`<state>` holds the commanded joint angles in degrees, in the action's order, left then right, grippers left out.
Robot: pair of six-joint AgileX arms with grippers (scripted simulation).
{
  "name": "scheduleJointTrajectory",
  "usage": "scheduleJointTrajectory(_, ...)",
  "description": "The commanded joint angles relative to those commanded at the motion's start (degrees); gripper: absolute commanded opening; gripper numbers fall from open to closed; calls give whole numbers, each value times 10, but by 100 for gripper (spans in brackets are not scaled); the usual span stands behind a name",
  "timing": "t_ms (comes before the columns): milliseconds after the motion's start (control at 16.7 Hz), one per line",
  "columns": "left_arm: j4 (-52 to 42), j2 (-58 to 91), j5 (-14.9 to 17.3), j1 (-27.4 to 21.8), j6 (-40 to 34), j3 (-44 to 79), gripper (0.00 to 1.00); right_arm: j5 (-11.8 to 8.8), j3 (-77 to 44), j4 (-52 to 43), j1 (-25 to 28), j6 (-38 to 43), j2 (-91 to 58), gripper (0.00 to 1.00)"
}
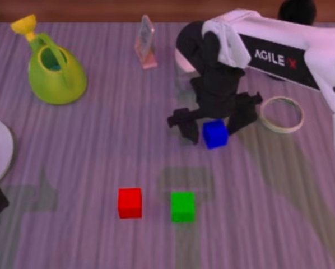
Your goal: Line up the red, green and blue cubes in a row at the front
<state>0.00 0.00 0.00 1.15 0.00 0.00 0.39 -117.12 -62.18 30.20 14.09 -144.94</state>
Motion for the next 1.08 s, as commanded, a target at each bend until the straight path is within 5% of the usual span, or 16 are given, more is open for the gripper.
scheduleJointTrajectory(300,0,0,0,0,0,0,100,0,0,0,0,0,0,2)
scheduleJointTrajectory(1080,0,0,0,0,0,0,100,3,-41,-46,2,-3,22,0)
